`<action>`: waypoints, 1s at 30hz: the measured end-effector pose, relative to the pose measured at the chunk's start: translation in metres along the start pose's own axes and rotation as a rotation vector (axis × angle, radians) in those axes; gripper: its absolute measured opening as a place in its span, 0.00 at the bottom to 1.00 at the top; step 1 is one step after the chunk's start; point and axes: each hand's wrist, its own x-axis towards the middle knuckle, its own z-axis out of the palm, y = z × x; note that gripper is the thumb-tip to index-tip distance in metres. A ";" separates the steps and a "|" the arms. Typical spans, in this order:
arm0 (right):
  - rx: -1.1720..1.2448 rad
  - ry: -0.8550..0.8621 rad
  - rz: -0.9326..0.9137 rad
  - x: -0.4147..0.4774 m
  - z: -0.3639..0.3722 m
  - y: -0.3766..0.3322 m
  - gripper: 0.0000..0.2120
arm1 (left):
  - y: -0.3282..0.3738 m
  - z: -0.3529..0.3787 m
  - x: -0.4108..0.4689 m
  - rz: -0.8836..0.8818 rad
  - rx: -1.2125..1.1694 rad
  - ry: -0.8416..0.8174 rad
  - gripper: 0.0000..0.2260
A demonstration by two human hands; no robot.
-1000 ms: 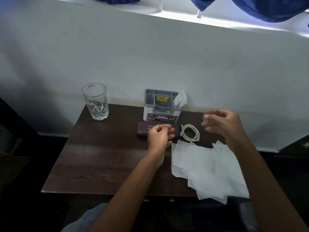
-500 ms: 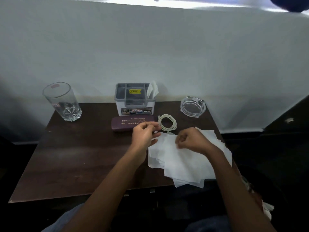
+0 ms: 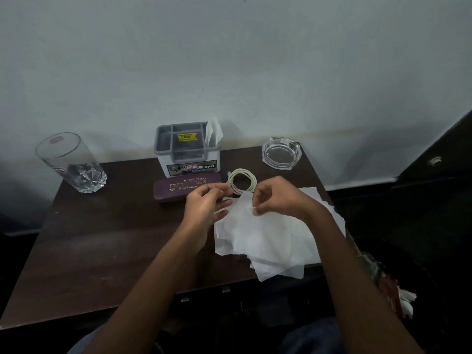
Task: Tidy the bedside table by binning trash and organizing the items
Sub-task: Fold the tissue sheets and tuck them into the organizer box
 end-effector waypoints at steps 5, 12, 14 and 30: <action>0.247 0.007 -0.065 -0.003 -0.002 -0.007 0.10 | 0.001 0.001 -0.001 -0.002 -0.017 -0.056 0.09; 0.656 0.142 -0.121 -0.001 0.002 -0.021 0.10 | 0.008 0.003 -0.002 -0.150 -0.196 -0.137 0.21; 0.774 0.272 -0.034 0.004 0.007 -0.023 0.10 | 0.010 0.001 -0.001 -0.160 -0.309 -0.130 0.24; 0.225 0.574 0.101 0.017 0.007 0.006 0.06 | 0.012 -0.017 0.006 -0.110 -0.451 -0.004 0.11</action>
